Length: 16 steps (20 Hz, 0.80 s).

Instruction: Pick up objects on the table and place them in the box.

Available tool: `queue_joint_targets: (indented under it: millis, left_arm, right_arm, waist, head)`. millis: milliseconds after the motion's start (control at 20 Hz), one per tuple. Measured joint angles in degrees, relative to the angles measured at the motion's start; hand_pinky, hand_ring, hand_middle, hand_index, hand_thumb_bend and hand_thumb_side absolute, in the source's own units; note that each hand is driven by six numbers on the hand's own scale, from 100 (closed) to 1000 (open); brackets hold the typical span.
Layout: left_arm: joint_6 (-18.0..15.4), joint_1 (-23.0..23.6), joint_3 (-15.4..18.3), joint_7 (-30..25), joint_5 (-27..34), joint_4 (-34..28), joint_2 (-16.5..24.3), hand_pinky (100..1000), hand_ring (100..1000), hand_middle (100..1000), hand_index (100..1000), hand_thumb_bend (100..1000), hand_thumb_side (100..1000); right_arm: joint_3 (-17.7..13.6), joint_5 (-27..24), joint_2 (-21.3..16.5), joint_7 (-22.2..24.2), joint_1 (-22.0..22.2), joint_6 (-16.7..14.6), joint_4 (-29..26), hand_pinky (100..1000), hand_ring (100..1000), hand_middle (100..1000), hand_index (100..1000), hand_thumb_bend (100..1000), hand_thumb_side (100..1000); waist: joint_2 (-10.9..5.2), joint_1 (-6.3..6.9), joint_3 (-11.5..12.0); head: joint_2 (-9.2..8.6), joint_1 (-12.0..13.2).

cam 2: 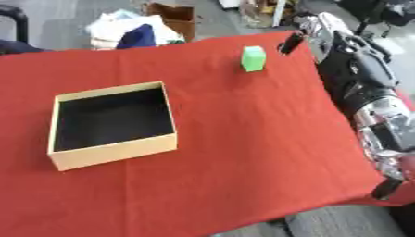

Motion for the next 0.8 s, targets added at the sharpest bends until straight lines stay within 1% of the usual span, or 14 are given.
queue_joint_targets:
  millis: [150,300,400,450,500,650,800]
  left_arm:
    - [0.0,0.0,0.0,0.0,0.0,0.0,0.0,636,817,632,711,100,119]
    - [0.0,-0.1,0.0,0.0,0.0,0.0,0.0,636,818,632,711,100,119]
    - [0.0,-0.1,0.0,0.0,0.0,0.0,0.0,636,818,632,711,100,118]
    - [0.0,-0.1,0.0,0.0,-0.1,0.0,0.0,636,818,632,711,100,117]
    - [0.0,-0.1,0.0,0.0,-0.1,0.0,0.0,636,818,632,712,100,117]
    - [0.0,-0.2,0.0,-0.1,-0.1,0.0,0.0,636,819,633,712,100,116]
    - [0.1,-0.2,0.0,-0.1,-0.2,0.0,0.0,636,819,633,712,100,116]
  right_arm:
    - [0.4,1.5,0.4,1.7,0.0,-0.9,-1.6,838,915,1000,1000,153,147]
    - [0.7,1.9,0.9,2.9,0.1,-1.7,-3.0,841,917,1000,1000,160,153]
    - [1.1,2.0,1.1,3.7,0.3,-2.2,-3.9,844,919,1000,1000,179,160]
    - [1.3,2.0,1.2,4.1,0.5,-2.5,-4.2,848,921,1000,1000,230,175]
    - [1.6,2.1,1.3,4.5,0.5,-2.7,-4.6,848,921,1000,1000,200,168]
    - [2.3,2.4,1.3,6.0,0.8,-3.6,-5.9,853,924,1000,1000,227,179]
    - [3.0,2.7,1.3,7.3,1.1,-4.3,-7.1,855,925,1000,1000,234,187]
  waist:
    - [0.03,-0.19,0.1]
    - [0.15,-0.33,0.2]
    - [0.17,-0.39,0.3]
    - [0.17,-0.50,0.3]
    - [0.18,-0.63,0.4]
    - [0.18,-0.89,0.5]
    - [0.18,-1.01,0.6]
  head:
    - [0.06,0.0]
    - [0.13,0.2]
    - [0.31,0.5]
    - [0.40,0.5]
    - [0.51,0.5]
    - [0.57,0.9]
    - [1.02,1.2]
